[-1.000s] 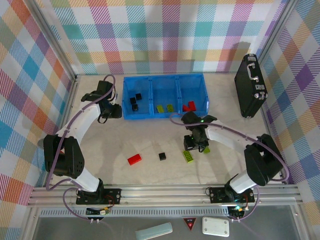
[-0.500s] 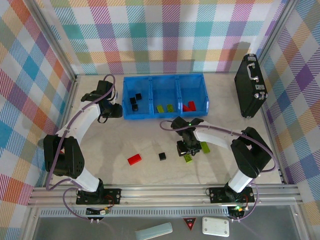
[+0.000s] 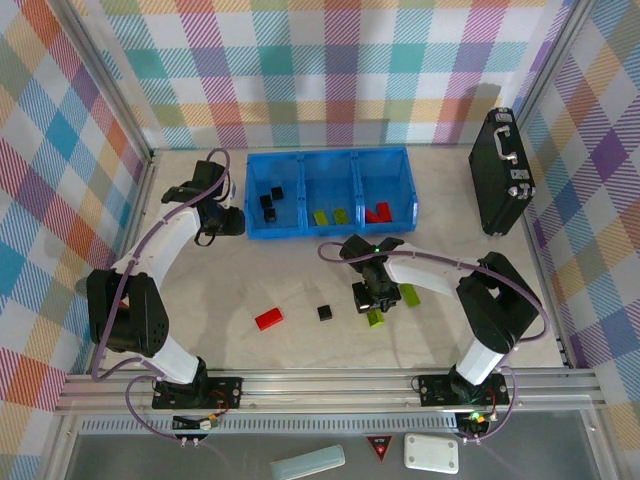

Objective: Sort the legos into containers by color
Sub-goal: Pick up the lego from the bottom-center of the table.

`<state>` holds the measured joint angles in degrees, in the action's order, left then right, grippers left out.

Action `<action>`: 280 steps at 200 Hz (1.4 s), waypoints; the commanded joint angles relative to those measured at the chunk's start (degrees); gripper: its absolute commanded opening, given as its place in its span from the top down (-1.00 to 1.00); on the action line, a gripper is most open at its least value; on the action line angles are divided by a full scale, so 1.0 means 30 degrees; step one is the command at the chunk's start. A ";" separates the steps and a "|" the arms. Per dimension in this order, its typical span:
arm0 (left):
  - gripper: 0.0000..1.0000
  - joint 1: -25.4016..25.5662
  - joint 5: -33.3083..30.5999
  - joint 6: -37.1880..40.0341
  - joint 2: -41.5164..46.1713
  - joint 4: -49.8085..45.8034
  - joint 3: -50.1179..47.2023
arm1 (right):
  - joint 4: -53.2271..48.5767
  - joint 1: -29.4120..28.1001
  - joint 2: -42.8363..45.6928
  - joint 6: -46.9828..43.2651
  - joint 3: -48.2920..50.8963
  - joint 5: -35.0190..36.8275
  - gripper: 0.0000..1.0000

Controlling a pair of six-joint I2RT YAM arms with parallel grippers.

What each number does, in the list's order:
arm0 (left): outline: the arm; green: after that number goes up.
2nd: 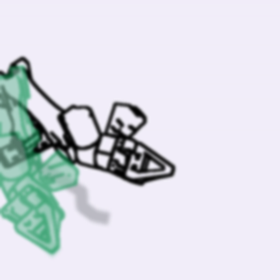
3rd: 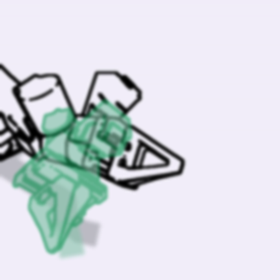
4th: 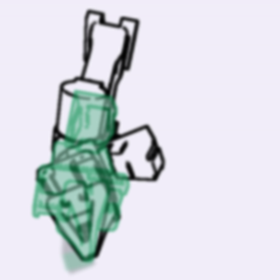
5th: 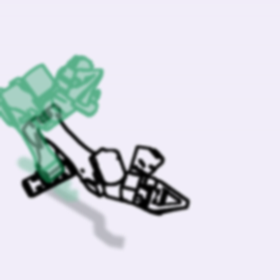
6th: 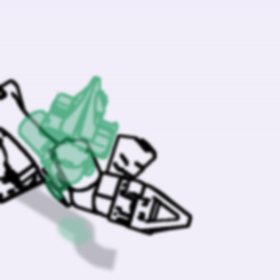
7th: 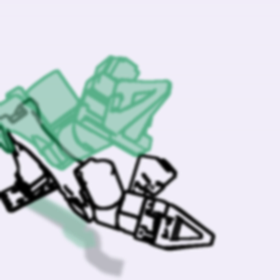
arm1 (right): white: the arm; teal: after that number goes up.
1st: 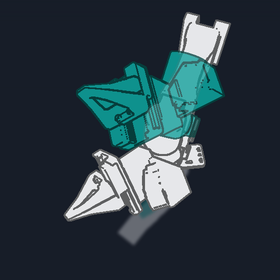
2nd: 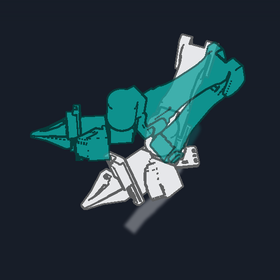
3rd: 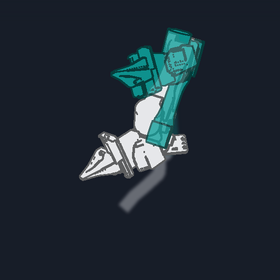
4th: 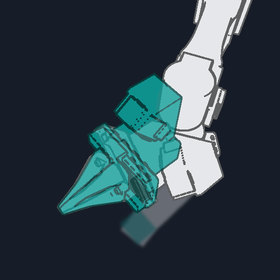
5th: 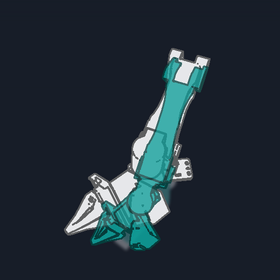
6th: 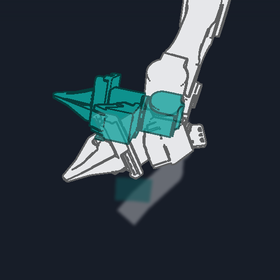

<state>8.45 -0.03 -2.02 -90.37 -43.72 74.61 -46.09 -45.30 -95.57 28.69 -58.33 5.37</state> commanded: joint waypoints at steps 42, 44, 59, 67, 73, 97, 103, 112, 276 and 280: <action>0.13 -0.0238 0.0308 0.0236 -0.0075 -0.0248 0.0003 | 0.0005 -0.0252 0.0068 0.0658 0.0080 -0.0113 0.29; 0.13 -0.0238 0.0305 0.0235 -0.0081 -0.0249 0.0003 | 0.0009 -0.0252 0.0091 0.0646 0.0077 -0.0110 0.30; 0.13 -0.0238 0.0305 0.0250 -0.0083 -0.0249 0.0003 | 0.0010 -0.0274 0.0183 0.0676 0.0019 -0.0015 0.36; 0.13 -0.0238 0.0304 0.0249 -0.0070 -0.0249 0.0028 | -0.0019 -0.0281 0.0245 0.0680 -0.0032 -0.0023 0.39; 0.13 -0.0243 0.0319 0.0264 -0.0054 -0.0251 0.0004 | -0.0046 -0.0281 0.0245 0.0687 -0.0091 -0.0025 0.41; 0.14 -0.0260 0.0359 0.0280 -0.0003 -0.0250 0.0003 | -0.0143 -0.0289 0.0404 0.0678 -0.0268 0.0042 0.49; 0.14 -0.0256 0.0355 0.0294 0.0003 -0.0222 0.0003 | -0.0158 -0.0304 0.0435 0.0687 -0.0318 0.0076 0.49; 0.14 -0.0245 0.0388 0.0299 0.0030 -0.0206 -0.0048 | -0.0189 -0.0281 0.0460 0.0664 -0.0470 0.0164 0.51; 0.14 -0.0415 0.0919 0.0322 -0.0013 -0.0279 0.0146 | -0.2225 0.1246 -0.4773 -0.3131 -1.1946 0.1166 0.52; 0.14 -0.0417 0.0904 0.0315 0.0004 -0.0301 0.0122 | -0.2323 0.1334 -0.5014 -0.3208 -1.2313 0.1163 0.51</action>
<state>8.03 1.93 -1.83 -90.37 -43.72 74.61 -50.17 -43.03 -107.26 22.50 -88.49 8.58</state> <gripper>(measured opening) 0.431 0.244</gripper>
